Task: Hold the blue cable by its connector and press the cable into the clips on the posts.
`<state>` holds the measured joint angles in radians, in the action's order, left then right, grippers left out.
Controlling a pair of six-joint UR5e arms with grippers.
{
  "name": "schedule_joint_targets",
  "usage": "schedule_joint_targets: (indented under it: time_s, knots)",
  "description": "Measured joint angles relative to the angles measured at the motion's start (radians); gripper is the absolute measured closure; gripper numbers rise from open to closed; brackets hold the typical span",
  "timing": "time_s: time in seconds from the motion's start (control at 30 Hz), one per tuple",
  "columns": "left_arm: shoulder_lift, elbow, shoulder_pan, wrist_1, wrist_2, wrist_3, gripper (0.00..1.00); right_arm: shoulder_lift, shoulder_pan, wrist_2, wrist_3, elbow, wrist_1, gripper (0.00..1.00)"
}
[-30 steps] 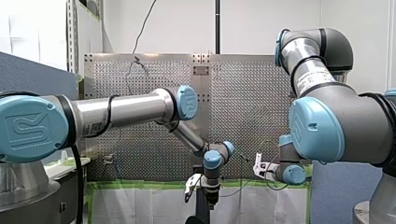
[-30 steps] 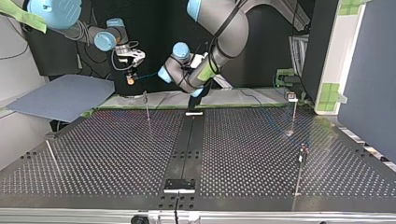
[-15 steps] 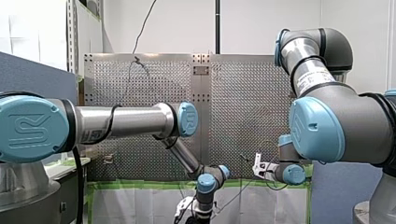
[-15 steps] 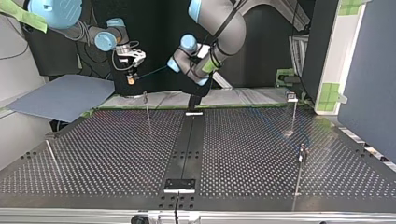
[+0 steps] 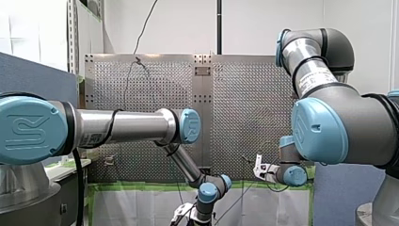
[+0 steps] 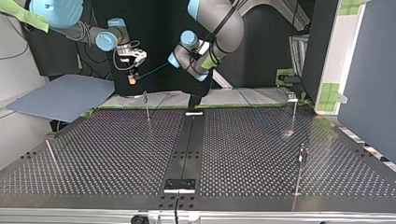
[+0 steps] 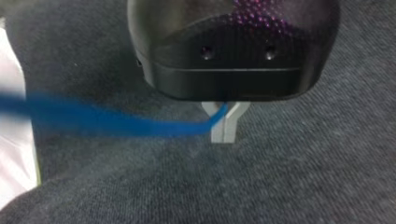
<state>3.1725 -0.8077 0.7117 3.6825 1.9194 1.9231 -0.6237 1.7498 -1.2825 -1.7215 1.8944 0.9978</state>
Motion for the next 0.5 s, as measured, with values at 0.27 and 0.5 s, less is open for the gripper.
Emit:
schedule_joint_targets:
  time_s: [0.27, 0.5]
  knots:
    - [-0.023, -0.009, 0.027, -0.026, 0.066, -0.041, 1.0, 0.0, 0.0, -0.001, -0.001, 0.0, 0.0, 1.0]
    - [-0.077, -0.061, 0.045, -0.087, 0.069, -0.049, 1.0, 0.0, -0.01, -0.004, -0.014, 0.0, -0.002, 1.0]
